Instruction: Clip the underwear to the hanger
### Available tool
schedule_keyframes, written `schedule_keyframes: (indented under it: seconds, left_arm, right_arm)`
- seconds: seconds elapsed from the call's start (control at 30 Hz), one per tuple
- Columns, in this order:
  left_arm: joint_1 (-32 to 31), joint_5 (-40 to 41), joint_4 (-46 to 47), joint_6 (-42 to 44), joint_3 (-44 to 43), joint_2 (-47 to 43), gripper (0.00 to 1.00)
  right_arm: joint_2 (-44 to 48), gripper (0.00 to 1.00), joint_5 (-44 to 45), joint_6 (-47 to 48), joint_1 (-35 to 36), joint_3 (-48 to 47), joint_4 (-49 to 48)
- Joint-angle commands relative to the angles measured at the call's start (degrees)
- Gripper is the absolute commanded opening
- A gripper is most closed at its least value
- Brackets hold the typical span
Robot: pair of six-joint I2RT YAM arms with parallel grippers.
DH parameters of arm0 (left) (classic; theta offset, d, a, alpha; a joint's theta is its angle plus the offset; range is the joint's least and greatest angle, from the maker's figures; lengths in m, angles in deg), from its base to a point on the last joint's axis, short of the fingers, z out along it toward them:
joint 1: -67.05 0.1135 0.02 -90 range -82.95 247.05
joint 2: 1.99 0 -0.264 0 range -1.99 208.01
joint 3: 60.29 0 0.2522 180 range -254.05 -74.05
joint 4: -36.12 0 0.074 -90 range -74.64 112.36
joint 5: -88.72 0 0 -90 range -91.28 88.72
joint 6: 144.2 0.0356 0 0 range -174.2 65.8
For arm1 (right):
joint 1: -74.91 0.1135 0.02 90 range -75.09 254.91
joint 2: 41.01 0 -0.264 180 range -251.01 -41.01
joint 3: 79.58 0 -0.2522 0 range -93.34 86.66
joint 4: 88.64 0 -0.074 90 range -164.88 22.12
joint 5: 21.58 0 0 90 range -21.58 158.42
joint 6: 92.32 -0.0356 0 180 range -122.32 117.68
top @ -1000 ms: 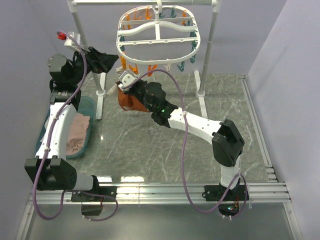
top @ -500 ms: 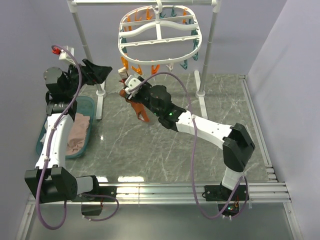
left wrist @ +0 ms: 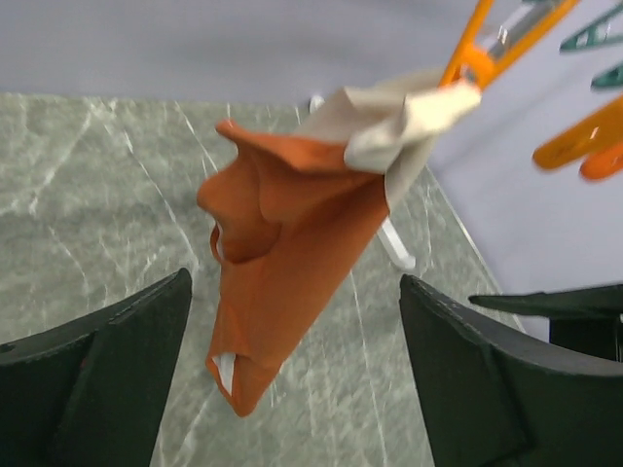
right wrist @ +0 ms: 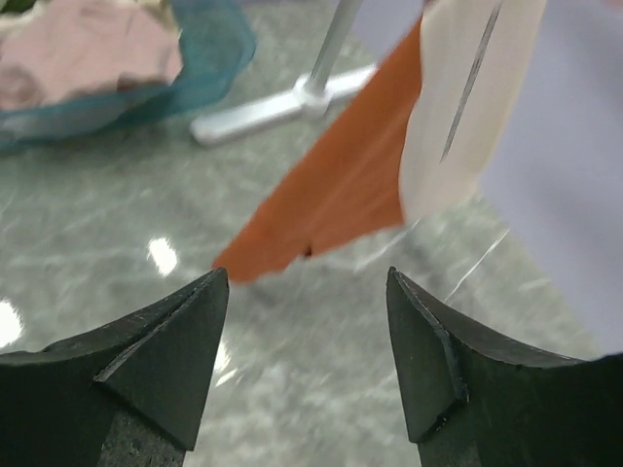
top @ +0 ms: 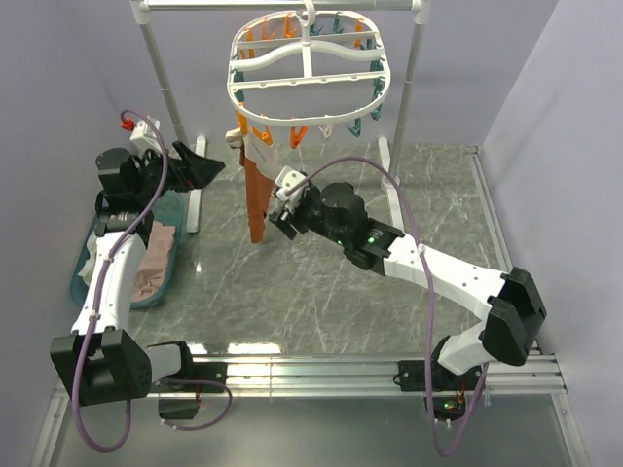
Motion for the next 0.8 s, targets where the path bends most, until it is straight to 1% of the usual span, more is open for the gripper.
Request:
schedule_keyframes:
  seconds: [0.0, 0.13, 0.23, 0.27, 0.33, 0.37, 0.5, 0.63, 0.77]
  left_arm:
    - [0.2, -5.3, -2.9, 3.7, 2.2, -2.1, 0.94]
    - [0.2, -5.3, -2.3, 5.7, 7.0, -4.4, 0.96]
    - [0.0, -6.9, -2.3, 8.4, 9.1, -5.8, 0.95]
    - [0.0, -7.3, -2.1, 10.2, 10.2, -6.5, 0.95]
    - [-0.3, -7.9, -2.4, 12.6, 11.1, -7.5, 0.94]
    - [-0.3, -7.9, -3.0, 14.7, 11.7, -7.9, 0.94]
    - [-0.4, -8.8, -4.3, 17.8, 11.7, -7.7, 0.93]
    - [-0.5, -10.2, -3.7, 18.3, 11.5, -7.9, 0.91]
    - [-1.5, -9.5, -4.2, 20.2, 11.3, -8.4, 0.89]
  right_arm:
    - [4.2, 0.73, -2.0, -6.5, -1.5, 4.2, 5.4]
    - [6.5, 0.73, -4.4, -11.9, -5.0, 7.4, 7.1]
    - [6.1, 0.72, -8.0, -18.0, -10.8, 7.7, 8.3]
    - [5.7, 0.71, -10.6, -20.6, -14.0, 7.4, 9.6]
    - [4.2, 0.7, -12.4, -23.9, -16.6, 6.9, 10.6]
    - [3.6, 0.69, -14.4, -26.0, -19.0, 6.3, 11.6]
    - [2.2, 0.68, -17.6, -30.3, -22.8, 6.6, 10.8]
    - [2.2, 0.64, -18.7, -33.1, -24.1, 7.1, 9.2]
    - [2.0, 0.61, -19.6, -34.4, -24.7, 7.1, 8.8]
